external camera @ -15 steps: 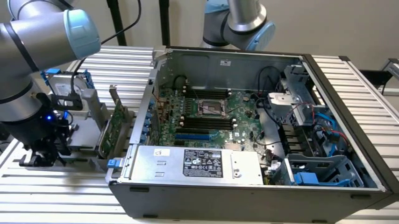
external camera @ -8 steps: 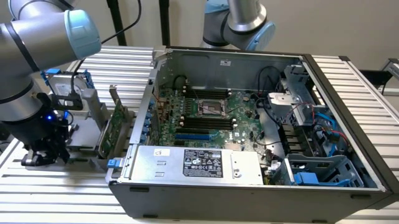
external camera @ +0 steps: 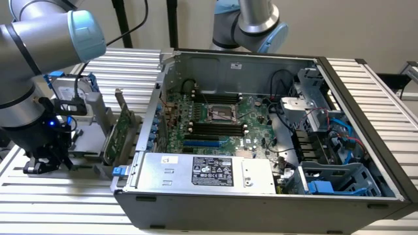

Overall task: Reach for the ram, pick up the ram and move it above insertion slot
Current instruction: 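Pick up the ram and move it above insertion slot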

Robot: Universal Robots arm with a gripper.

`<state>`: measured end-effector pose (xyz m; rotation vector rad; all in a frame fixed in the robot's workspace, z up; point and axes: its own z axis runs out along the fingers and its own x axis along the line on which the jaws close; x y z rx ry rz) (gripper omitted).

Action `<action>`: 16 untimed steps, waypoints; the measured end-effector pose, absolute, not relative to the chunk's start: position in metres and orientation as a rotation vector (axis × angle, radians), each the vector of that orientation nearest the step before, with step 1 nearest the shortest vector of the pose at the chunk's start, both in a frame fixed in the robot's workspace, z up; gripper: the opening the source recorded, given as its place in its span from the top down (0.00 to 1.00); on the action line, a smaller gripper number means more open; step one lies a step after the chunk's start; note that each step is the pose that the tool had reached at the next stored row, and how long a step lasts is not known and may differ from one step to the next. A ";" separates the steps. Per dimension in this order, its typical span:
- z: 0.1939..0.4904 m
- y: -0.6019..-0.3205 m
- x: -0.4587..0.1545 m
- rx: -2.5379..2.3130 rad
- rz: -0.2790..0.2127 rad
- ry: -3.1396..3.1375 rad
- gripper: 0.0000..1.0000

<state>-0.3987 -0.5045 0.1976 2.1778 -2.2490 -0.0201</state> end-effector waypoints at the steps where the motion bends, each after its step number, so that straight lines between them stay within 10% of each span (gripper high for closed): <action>1: 0.198 -0.505 -0.399 2.178 -0.020 -2.249 0.87; 16: 0.198 -0.508 -0.399 2.166 -0.012 -2.229 0.87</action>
